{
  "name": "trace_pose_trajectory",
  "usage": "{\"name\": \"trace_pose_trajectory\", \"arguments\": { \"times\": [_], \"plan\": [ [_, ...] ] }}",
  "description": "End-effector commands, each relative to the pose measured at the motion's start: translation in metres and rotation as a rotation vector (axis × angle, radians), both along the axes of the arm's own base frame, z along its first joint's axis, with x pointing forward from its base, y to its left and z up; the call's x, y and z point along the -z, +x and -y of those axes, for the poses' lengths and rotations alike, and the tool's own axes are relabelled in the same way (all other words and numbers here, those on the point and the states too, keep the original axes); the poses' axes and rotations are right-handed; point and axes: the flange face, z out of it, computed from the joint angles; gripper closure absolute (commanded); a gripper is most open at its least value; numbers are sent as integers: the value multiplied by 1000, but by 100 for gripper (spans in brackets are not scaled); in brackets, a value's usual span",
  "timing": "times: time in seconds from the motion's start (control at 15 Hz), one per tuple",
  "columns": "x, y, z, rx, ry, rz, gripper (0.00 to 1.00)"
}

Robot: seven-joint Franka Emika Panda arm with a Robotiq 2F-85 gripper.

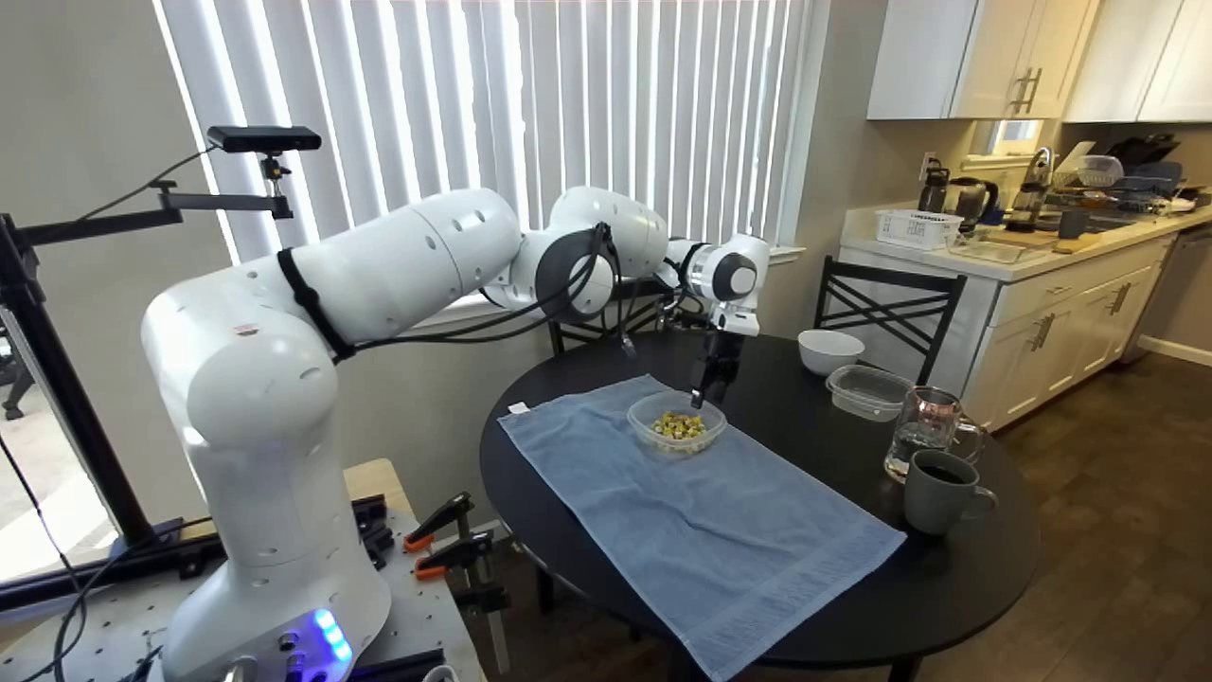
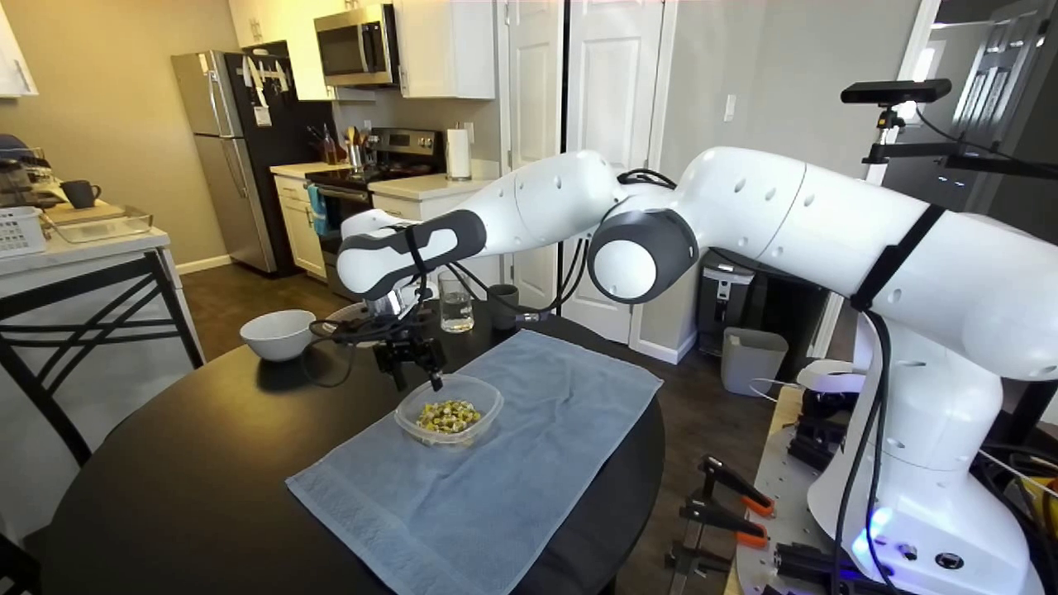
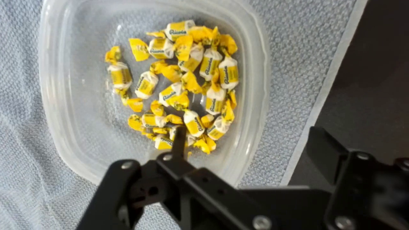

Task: Pour the sweets out of the bowl

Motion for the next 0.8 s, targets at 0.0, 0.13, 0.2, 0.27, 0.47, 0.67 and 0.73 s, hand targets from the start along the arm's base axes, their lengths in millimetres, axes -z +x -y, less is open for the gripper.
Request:
{"name": "trace_pose_trajectory", "arguments": {
  "times": [0.0,0.13,0.2,0.27,0.47,0.67,0.73],
  "plan": [
    [-4,4,3,-5,-10,21,0],
    [-3,4,2,-7,5,18,0],
    [0,3,1,-6,34,6,0],
    [3,1,0,-8,49,-2,0],
    [14,-2,-5,-13,73,-16,25],
    [20,-4,-7,-14,84,-29,39],
    [21,-5,-7,-12,85,-32,46]
  ]
}}
